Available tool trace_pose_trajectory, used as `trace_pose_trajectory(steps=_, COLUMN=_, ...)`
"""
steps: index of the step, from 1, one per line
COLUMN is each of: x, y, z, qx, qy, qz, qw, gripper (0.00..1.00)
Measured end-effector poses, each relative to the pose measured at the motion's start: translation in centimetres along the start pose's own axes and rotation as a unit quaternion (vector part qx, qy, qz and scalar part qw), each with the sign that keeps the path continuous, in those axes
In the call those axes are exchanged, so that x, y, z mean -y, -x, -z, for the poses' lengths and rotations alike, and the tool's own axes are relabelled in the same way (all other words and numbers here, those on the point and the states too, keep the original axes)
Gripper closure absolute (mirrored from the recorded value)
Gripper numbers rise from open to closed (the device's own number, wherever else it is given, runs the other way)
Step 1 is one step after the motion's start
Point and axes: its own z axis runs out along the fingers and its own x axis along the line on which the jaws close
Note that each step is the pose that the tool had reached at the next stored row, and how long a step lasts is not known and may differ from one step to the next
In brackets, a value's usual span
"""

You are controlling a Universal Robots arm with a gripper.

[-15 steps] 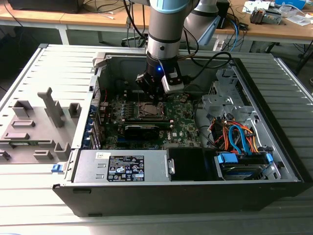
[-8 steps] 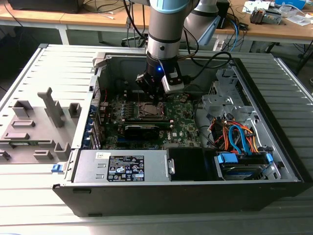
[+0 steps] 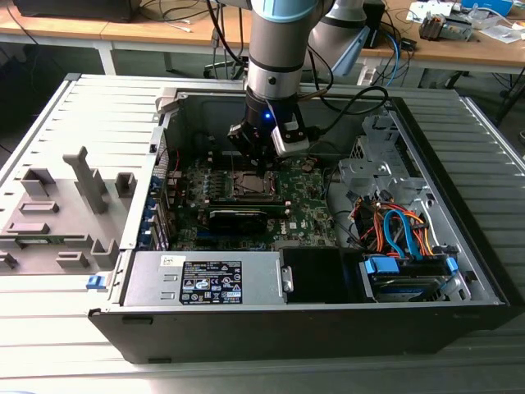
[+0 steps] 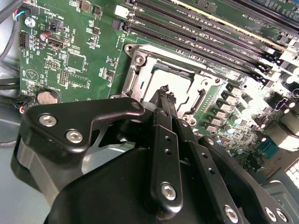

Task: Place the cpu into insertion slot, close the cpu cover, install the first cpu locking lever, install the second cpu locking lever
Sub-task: 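Install the first cpu locking lever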

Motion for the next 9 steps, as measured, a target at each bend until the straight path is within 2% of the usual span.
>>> trace_pose_trajectory(steps=9, x=0.00, y=0.00, z=0.00, qx=-0.0001, qy=0.0000, qz=0.003, qw=0.99999, gripper=0.89)
